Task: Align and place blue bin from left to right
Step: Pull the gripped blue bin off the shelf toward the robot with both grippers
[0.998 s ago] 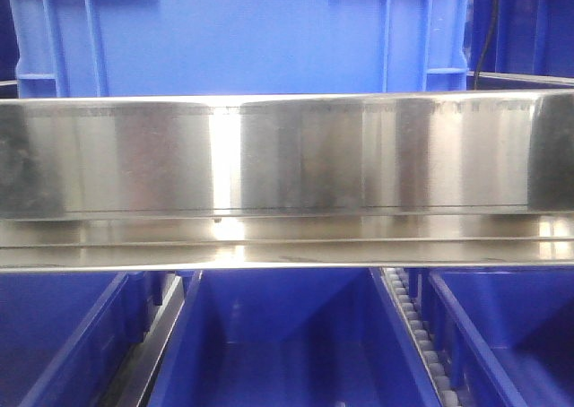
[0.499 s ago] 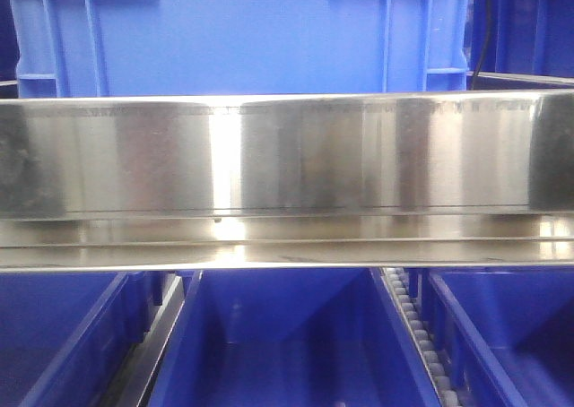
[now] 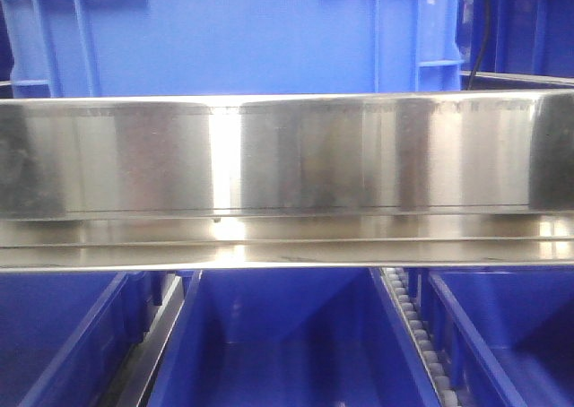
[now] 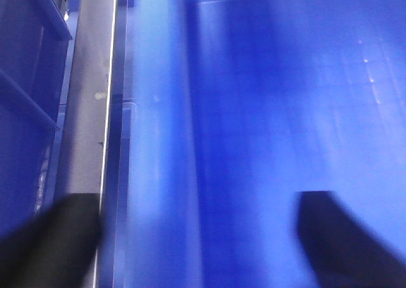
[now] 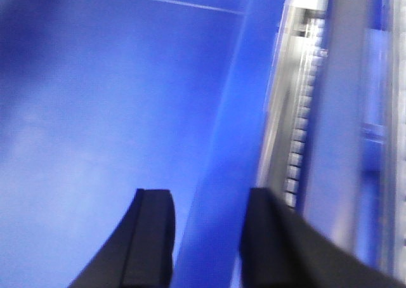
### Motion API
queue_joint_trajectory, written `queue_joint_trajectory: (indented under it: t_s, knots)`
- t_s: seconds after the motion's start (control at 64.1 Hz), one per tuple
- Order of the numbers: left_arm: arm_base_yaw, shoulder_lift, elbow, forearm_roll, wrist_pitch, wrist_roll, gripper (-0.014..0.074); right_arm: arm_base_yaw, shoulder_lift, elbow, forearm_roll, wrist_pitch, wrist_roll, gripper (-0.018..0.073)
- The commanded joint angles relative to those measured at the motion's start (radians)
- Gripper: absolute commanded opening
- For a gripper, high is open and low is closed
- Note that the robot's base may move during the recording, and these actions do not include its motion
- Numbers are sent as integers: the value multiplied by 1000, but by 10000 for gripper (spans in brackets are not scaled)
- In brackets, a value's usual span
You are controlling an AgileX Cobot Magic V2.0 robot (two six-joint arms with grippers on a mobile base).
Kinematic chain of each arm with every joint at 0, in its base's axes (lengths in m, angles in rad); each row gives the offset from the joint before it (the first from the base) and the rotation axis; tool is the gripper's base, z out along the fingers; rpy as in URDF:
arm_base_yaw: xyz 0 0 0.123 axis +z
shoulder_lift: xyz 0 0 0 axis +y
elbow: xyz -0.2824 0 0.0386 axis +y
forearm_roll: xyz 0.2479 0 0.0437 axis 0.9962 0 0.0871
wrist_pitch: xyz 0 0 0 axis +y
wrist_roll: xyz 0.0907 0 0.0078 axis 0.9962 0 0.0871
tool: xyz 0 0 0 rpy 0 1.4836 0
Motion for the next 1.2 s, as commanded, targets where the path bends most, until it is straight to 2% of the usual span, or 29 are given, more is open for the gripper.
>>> queue_joint_trajectory:
  t_s: [0.0, 0.156, 0.187, 0.25, 0.437, 0.593, 0.842, 1.185]
  knots:
    - [3, -6, -7, -6, -14, 1, 246, 2, -6, -10, -7, -17, 20, -69]
    - [3, -6, -7, -14, -7, 1, -20, 2, -6, -10, -9, -17, 22, -69]
    - [3, -6, -7, -17, -7, 1, -39, 2, -6, -10, -9, -17, 22, -69]
    - [3, -6, -7, -34, -2, 1, -11, 2, -6, -10, -9, -17, 27, -69]
    - [10, -6, -7, -86, 5, -27, -17, 2, -6, -10, -9, -17, 29, -69]
    - [31, -6, -7, -178, 5, -29, -17, 2, -12, -10, -9, -17, 29, -69]
    - [32, -14, -86, -181, 5, -29, -17, 2, -70, -10, -25, -17, 29, -69]
    - [24, -53, -311, -181, 5, -29, -17, 2, -179, -34, -28, -17, 29, -69]
